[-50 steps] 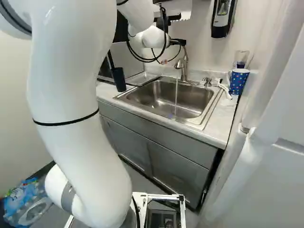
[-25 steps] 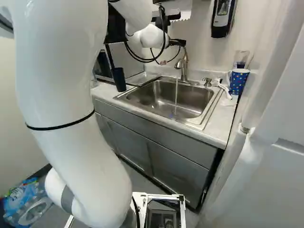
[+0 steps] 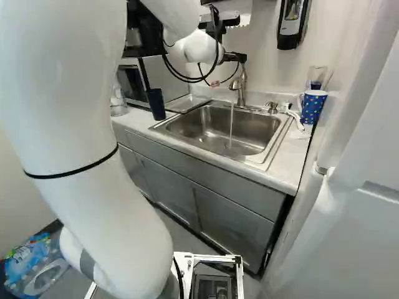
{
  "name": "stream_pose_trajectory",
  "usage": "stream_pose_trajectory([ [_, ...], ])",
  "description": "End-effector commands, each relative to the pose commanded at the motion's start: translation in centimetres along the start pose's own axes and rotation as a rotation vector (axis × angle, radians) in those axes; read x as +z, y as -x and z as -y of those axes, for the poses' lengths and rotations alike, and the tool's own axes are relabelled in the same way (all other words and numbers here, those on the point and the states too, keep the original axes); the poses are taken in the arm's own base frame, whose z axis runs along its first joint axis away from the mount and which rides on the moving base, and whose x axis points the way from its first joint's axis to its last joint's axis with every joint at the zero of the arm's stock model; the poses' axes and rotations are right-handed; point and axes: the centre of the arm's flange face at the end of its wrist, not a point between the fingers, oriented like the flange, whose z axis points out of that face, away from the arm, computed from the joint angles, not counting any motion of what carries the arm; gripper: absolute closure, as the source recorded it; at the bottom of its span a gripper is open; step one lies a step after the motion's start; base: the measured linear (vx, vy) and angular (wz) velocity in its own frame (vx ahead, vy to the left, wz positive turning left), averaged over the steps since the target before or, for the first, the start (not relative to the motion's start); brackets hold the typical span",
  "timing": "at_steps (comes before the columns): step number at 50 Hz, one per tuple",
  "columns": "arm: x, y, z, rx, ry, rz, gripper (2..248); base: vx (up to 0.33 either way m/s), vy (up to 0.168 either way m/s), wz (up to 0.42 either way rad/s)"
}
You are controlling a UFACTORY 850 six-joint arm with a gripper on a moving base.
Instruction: Rinse the cup and place it in the tray
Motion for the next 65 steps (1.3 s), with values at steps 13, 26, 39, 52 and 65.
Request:
stream_pose_trajectory([
  [13,-1.2,0.4,-1.0,0.004,0.017,0.026,3,0.000,0.000,0.000],
  [26,-2.7,1.0,-1.9,0.008,0.033,0.066,3,0.000,0.000,0.000],
  [39,-4.3,1.8,-2.3,0.011,0.041,0.119,3,0.000,0.000,0.000],
  [52,-5.7,2.7,-2.6,0.014,0.047,0.189,3,0.000,0.000,0.000],
  [65,-7.1,3.7,-2.8,0.018,0.053,0.271,3,0.000,0.000,0.000],
])
